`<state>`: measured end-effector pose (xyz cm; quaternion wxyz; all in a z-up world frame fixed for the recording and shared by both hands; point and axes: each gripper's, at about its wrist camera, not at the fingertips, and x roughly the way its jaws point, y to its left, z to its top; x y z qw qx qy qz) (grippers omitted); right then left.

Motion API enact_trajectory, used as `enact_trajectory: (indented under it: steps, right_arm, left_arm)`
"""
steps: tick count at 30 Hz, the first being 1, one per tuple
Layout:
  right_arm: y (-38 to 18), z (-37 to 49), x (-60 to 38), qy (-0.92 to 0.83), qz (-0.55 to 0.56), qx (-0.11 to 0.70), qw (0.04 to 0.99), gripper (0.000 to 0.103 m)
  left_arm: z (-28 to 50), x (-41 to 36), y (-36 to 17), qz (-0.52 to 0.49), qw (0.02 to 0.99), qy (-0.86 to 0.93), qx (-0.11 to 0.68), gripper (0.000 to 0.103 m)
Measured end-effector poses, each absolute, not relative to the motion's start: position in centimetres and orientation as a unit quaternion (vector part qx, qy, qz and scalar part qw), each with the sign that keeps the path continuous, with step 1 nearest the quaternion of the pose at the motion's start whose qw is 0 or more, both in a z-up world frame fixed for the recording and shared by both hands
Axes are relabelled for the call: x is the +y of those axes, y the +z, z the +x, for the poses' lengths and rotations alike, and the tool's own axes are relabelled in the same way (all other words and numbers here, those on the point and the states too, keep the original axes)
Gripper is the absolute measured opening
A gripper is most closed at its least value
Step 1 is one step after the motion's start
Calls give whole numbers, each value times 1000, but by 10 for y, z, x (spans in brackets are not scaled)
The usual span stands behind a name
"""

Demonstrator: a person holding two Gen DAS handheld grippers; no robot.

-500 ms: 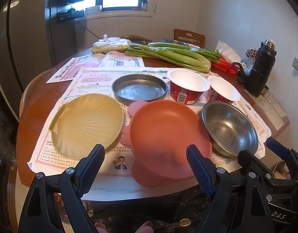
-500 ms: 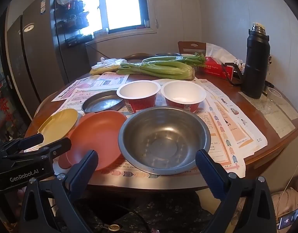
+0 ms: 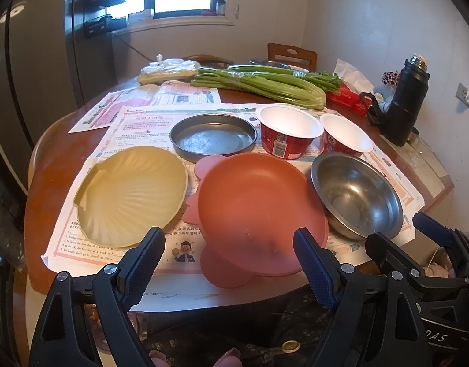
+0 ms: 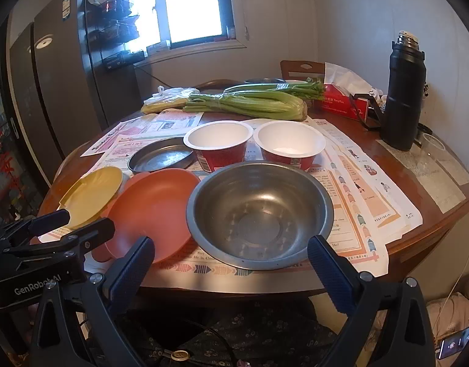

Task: Organize plates and bowls
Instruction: 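Move the left gripper toward the yellow shell-shaped plate, then grasp the rim of the yellow shell-shaped plate with the left gripper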

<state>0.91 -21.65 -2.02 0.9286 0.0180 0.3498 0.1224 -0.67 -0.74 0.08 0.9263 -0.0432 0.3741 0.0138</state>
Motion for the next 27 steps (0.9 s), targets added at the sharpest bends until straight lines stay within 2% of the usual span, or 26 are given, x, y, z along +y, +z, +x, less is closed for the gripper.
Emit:
enact_trajectory:
  steps: [21, 27]
  right_arm:
    - [-16, 5, -215, 130, 14, 339, 932, 101]
    - [-1, 3, -192, 175, -19, 308, 935, 101]
  left_arm:
    - [-4, 5, 1, -38, 920, 28, 388, 87]
    - [-12, 30, 11, -51, 925, 53, 373, 87]
